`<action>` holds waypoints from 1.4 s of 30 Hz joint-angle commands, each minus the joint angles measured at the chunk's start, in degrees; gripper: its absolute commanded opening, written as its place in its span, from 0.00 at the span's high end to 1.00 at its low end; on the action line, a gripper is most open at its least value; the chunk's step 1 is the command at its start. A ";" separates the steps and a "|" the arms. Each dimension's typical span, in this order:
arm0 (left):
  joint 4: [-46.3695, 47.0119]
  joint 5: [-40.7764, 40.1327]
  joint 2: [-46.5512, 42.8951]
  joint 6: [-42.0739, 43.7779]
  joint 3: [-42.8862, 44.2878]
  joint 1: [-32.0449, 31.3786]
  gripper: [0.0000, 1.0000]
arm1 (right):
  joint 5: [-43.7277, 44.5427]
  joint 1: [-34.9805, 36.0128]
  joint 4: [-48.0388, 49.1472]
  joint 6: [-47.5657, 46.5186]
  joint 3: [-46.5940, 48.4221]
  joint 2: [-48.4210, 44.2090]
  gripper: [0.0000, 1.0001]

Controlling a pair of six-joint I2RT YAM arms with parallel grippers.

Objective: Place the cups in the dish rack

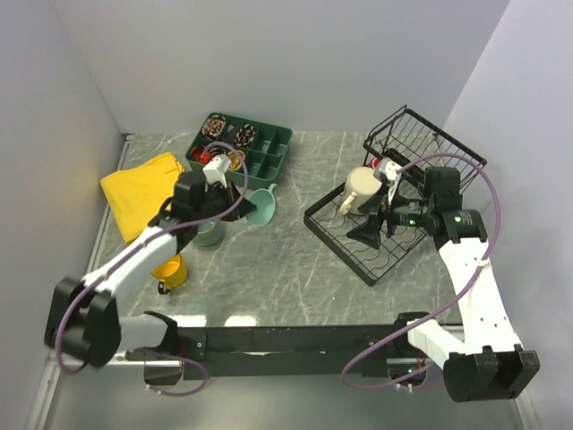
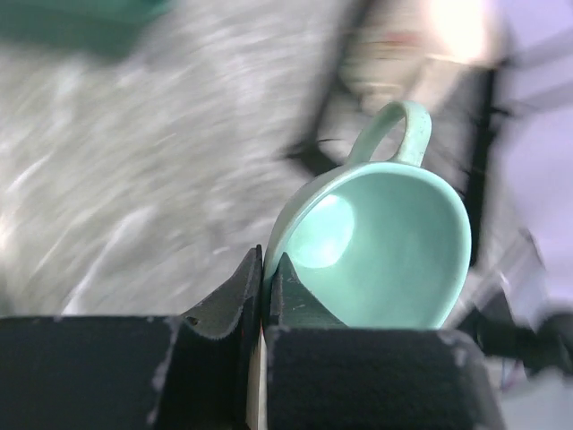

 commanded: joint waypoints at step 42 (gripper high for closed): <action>52.40 42.31 -11.06 -9.97 -6.00 -3.88 0.99 | -6.21 33.33 26.34 18.97 17.84 11.19 0.35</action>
